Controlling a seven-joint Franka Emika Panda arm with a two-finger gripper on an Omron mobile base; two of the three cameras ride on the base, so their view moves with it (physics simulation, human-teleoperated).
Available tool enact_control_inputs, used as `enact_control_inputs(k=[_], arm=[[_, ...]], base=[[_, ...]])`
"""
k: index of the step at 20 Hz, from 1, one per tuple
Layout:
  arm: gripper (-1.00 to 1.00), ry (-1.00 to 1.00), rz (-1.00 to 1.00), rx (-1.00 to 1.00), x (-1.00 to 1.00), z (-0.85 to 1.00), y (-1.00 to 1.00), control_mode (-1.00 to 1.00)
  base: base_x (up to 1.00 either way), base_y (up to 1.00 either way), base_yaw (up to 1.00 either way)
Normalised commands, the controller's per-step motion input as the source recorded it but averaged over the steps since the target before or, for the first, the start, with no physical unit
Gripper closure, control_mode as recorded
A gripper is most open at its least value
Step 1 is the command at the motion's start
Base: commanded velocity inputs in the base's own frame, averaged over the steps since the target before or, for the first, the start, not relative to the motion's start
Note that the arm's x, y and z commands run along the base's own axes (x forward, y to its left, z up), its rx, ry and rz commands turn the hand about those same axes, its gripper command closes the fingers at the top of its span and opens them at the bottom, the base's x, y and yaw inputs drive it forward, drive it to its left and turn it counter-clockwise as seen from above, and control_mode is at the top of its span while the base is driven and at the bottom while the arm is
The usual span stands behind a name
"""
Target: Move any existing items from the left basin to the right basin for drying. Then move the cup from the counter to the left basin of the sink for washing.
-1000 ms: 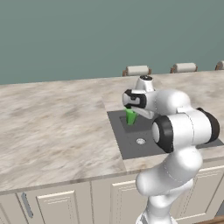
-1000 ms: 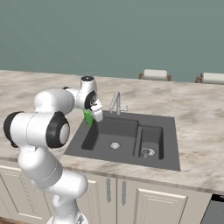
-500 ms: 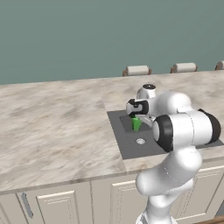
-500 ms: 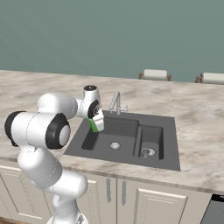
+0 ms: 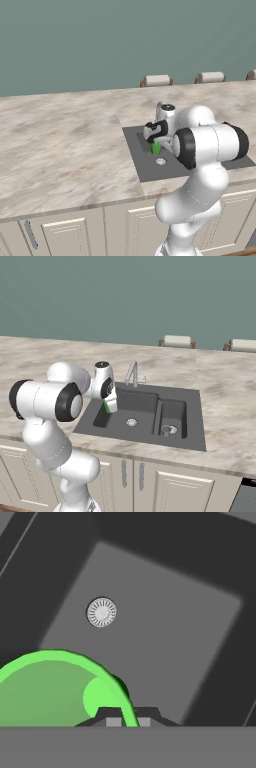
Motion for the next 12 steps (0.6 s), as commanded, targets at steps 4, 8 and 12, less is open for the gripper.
enact_control_inputs(k=[4,8,12], arm=[[1.0,0.0,-0.05,0.0,0.0,-0.19,0.0,-1.0],[1.0,0.01,-0.04,0.0,0.0,-0.18,0.0,-1.0],[1.0,0.0,-0.03,0.0,0.0,-0.22,-0.01,-1.0]], base=[[0.0,0.0,0.0],[0.0,0.0,0.0],[0.0,0.0,0.0]])
